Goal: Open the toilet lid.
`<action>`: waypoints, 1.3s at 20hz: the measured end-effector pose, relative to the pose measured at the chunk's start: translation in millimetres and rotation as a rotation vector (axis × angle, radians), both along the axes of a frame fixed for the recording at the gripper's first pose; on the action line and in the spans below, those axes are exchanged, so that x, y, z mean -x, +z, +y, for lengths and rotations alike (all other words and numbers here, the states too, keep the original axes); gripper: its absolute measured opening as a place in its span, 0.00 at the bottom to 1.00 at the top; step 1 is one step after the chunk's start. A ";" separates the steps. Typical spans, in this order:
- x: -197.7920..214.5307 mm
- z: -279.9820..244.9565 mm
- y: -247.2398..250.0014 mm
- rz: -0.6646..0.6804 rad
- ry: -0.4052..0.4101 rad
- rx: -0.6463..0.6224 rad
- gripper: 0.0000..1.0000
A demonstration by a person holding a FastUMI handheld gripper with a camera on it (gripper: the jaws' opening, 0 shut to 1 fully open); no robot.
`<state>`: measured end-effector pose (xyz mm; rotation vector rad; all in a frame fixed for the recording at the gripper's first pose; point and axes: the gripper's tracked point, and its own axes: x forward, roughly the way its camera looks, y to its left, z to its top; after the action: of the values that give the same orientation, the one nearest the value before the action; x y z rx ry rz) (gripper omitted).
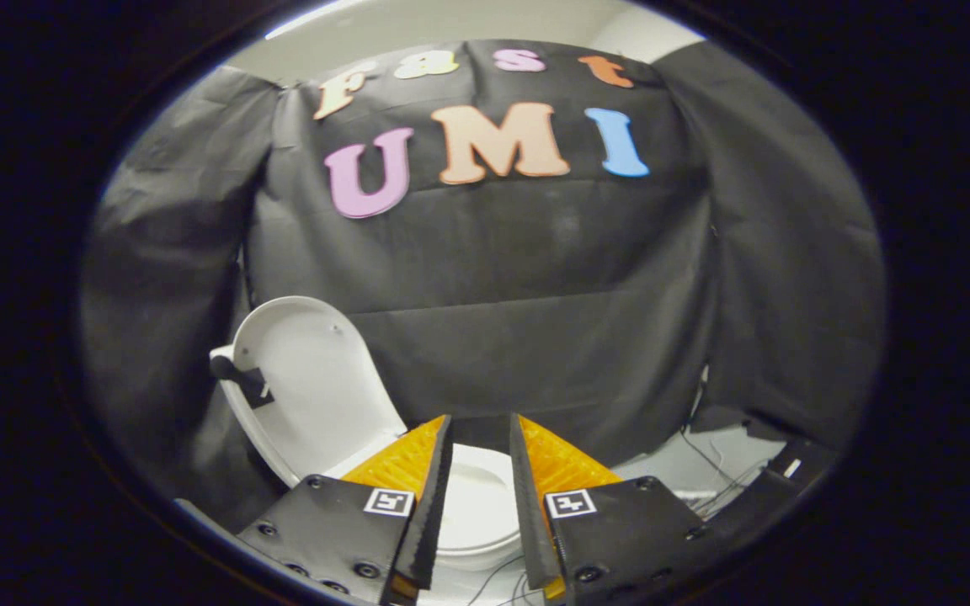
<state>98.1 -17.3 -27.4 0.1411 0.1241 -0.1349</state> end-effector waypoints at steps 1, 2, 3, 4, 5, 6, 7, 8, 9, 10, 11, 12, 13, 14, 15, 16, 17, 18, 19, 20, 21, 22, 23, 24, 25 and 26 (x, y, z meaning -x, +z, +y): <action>-0.8 -3.0 2.2 0.002 -0.025 -0.027 0.39; 1.4 -5.1 5.5 -0.010 -0.042 -0.039 0.40; 2.7 -4.4 12.5 -0.035 -0.047 -0.035 0.44; 3.8 -0.1 19.6 -0.071 -0.036 -0.026 0.44; -0.3 2.5 27.8 -0.108 -0.022 -0.022 0.44; -4.5 0.9 32.4 -0.129 -0.017 -0.021 0.44; -10.8 -6.5 32.5 -0.135 -0.023 -0.023 0.44; -15.6 -11.5 32.4 -0.135 -0.026 -0.027 0.44; -18.4 -15.1 32.7 -0.129 -0.025 -0.028 0.44; -22.3 -16.4 31.5 -0.115 -0.016 -0.029 0.44; -27.2 -20.0 28.6 -0.103 -0.007 -0.031 0.44; -28.2 -23.2 26.0 -0.087 0.000 -0.035 0.44; -29.0 -26.5 21.1 -0.062 0.003 -0.037 0.44; -27.9 -28.8 14.9 -0.036 0.010 -0.030 0.44; -22.3 -28.7 8.8 -0.005 0.015 -0.015 0.44; -15.9 -31.4 2.5 0.023 0.012 0.006 0.44; -7.2 -34.2 -2.9 0.039 0.009 0.022 0.44; 0.3 -33.3 -3.7 0.037 0.016 0.029 0.44; 7.0 -32.6 -4.3 0.027 0.023 0.039 0.44; 11.2 -32.2 -5.9 0.026 0.024 0.048 0.44; 14.8 -32.3 -11.8 0.041 0.024 0.059 0.44; 17.8 -30.9 -17.3 0.064 0.027 0.072 0.44; 22.6 -22.7 -12.2 0.050 0.046 0.073 0.44; 23.7 -20.0 -7.6 0.050 0.054 0.086 0.44; 21.3 -20.4 -8.5 0.046 0.054 0.095 0.44; 22.6 -15.3 -6.4 0.042 0.065 0.096 0.44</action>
<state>75.5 -32.6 -33.7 0.0384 0.1634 -0.0790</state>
